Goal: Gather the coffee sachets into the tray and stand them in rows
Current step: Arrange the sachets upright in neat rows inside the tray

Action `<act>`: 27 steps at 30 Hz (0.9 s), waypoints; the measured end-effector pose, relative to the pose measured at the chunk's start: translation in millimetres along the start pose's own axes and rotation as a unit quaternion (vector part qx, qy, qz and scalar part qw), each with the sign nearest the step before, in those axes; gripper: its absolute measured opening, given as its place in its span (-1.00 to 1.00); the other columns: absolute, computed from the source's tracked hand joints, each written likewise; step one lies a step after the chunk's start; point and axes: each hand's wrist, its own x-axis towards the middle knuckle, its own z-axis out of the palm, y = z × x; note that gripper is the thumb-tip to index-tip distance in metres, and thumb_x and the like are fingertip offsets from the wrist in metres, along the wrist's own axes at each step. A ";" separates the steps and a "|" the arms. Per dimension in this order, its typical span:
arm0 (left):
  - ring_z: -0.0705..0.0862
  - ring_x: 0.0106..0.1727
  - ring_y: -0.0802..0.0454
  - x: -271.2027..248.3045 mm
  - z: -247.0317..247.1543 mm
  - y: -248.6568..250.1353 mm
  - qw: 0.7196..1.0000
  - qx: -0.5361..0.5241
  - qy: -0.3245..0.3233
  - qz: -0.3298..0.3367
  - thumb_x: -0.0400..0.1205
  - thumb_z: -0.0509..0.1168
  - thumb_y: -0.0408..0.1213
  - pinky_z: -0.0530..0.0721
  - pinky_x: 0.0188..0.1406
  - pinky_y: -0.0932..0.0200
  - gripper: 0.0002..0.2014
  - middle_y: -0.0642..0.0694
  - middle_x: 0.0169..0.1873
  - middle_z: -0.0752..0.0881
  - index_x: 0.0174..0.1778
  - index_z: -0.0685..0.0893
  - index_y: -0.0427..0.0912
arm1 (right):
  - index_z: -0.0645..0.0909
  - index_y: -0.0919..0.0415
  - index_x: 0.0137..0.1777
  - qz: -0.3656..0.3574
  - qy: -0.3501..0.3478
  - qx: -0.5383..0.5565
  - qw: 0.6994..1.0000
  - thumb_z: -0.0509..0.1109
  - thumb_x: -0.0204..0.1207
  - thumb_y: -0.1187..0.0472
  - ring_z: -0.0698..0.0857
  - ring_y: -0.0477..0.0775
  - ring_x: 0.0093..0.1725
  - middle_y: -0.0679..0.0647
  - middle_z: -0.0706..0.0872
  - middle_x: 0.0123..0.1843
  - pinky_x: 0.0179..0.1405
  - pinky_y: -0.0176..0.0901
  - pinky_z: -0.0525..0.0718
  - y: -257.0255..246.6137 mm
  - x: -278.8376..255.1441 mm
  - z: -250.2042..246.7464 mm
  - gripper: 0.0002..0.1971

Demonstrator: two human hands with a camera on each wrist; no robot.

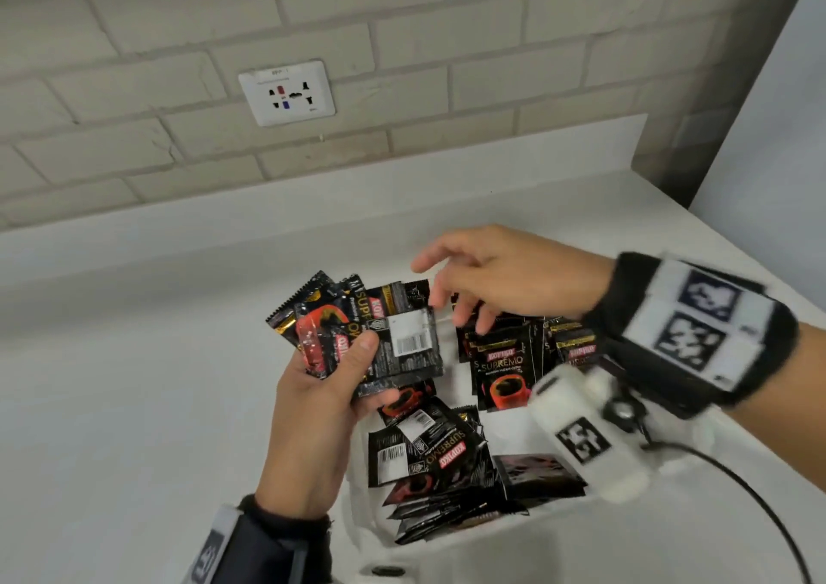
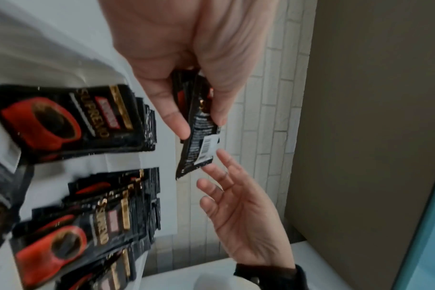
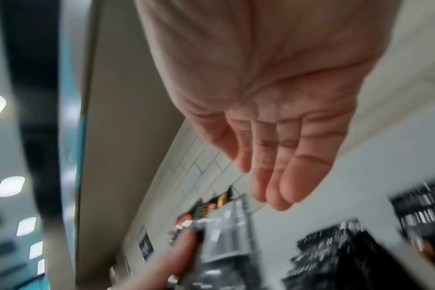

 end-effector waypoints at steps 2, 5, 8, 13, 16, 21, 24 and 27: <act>0.78 -0.25 0.02 -3.9 10.2 -3.7 1.000 -0.006 -0.013 -0.012 0.34 0.37 -0.26 0.69 -0.56 0.30 -0.71 -0.15 -0.17 0.81 -0.02 0.69 -0.20 | 0.47 0.00 0.26 0.008 -0.006 0.066 0.998 0.34 0.52 0.10 0.72 0.04 -0.22 0.04 0.70 -0.05 -0.24 -0.15 0.75 6.6 -17.5 4.1 -0.69; 0.77 -0.29 0.04 -9.6 25.5 -11.3 0.999 -0.021 -0.029 -0.034 0.32 0.37 -0.24 0.68 -0.59 0.30 -0.66 -0.13 -0.20 0.81 0.02 0.67 -0.21 | 0.45 -0.17 0.12 0.002 0.049 0.028 0.998 0.53 0.35 0.16 0.69 -0.15 -0.39 0.01 0.71 -0.11 -0.36 -0.28 0.72 26.0 -31.1 15.1 -0.58; 0.77 -0.33 0.05 -14.2 34.9 -15.0 0.996 -0.049 -0.038 -0.060 0.35 0.32 -0.14 0.68 -0.61 0.29 -0.67 -0.12 -0.25 0.81 -0.02 0.68 -0.20 | 0.51 -0.17 0.03 0.018 0.099 0.030 0.994 0.54 0.36 0.21 0.61 -0.30 -0.50 -0.07 0.71 -0.24 -0.54 -0.49 0.52 39.7 -41.7 16.6 -0.64; 0.78 -0.33 0.03 -15.8 32.1 -16.2 0.993 -0.055 -0.020 -0.098 0.39 0.28 -0.05 0.70 -0.61 0.26 -0.56 -0.17 -0.19 0.81 0.09 0.66 -0.24 | 0.64 -0.01 -0.12 0.015 0.132 0.055 0.990 0.49 0.40 0.22 0.52 -0.29 -0.66 -0.30 0.63 -0.58 -0.65 -0.50 0.43 54.3 -62.3 8.8 -0.87; 0.74 -0.42 0.09 -16.5 28.9 -17.6 0.993 -0.026 -0.022 -0.109 0.37 0.31 -0.09 0.67 -0.66 0.28 -0.63 -0.10 -0.29 0.80 0.02 0.67 -0.21 | 0.68 -0.01 -0.27 -0.056 0.264 0.095 0.958 0.53 0.35 0.25 0.61 -0.26 -0.55 -0.20 0.71 -0.45 -0.54 -0.48 0.54 63.9 -74.7 5.4 -0.87; 0.75 -0.42 0.07 -22.1 36.2 -23.3 0.992 0.024 -0.054 -0.113 0.47 0.32 -0.20 0.65 -0.68 0.25 -0.74 -0.09 -0.29 0.78 0.04 0.61 -0.18 | 0.68 0.01 -0.14 -0.269 0.314 -0.060 0.909 0.33 0.33 0.25 0.62 -0.24 -0.11 -0.14 0.57 -0.12 -0.06 -0.52 0.53 81.7 -87.0 15.4 -0.83; 0.78 -0.30 0.02 -24.8 43.4 -24.2 0.992 0.034 -0.064 -0.099 0.49 0.32 -0.22 0.66 -0.63 0.24 -0.75 -0.12 -0.16 0.76 0.08 0.57 -0.13 | 0.71 0.10 -0.09 -0.288 0.314 -0.088 0.900 0.30 0.38 0.36 0.58 -0.24 -0.07 -0.05 0.54 -0.05 -0.05 -0.53 0.48 91.3 -85.7 21.9 -0.77; 0.80 -0.22 -0.01 -26.5 47.3 -22.5 0.993 0.022 -0.071 -0.088 0.41 0.31 -0.14 0.67 -0.60 0.22 -0.66 -0.05 -0.14 0.79 0.10 0.58 -0.09 | 0.71 0.12 0.01 -0.280 0.314 -0.108 0.901 0.26 0.42 0.38 0.60 -0.20 -0.01 -0.03 0.52 0.01 0.00 -0.52 0.49 98.8 -84.4 26.1 -0.73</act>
